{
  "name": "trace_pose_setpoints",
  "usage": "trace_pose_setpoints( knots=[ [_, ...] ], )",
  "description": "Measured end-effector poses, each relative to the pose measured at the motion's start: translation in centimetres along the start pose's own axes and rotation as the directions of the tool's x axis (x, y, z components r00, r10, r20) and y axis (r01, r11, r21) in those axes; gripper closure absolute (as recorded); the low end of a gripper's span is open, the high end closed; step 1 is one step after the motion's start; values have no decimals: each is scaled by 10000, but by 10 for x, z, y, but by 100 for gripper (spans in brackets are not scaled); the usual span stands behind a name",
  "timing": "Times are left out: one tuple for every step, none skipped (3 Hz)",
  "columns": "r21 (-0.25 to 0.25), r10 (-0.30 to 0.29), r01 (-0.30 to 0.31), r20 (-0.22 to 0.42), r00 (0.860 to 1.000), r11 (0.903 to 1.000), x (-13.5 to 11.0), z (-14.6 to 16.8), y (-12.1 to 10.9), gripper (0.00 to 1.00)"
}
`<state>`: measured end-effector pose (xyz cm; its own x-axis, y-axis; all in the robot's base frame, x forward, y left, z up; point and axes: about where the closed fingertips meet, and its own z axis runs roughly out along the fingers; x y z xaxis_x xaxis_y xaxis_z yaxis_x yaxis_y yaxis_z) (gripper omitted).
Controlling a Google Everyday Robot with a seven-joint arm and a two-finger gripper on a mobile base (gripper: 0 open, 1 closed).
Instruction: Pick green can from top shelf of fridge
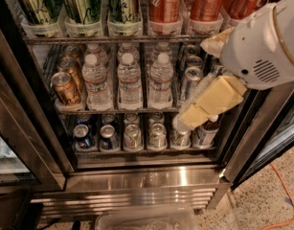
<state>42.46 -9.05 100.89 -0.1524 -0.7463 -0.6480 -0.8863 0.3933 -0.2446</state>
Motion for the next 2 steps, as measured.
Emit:
trace_pose_setpoints(
  knots=[
    [-71, 51, -49, 219, 9997, 10000, -8, -2, 4, 0],
    [62, 251, -256, 756, 9968, 9997, -12, -3, 10, 0]
  ],
)
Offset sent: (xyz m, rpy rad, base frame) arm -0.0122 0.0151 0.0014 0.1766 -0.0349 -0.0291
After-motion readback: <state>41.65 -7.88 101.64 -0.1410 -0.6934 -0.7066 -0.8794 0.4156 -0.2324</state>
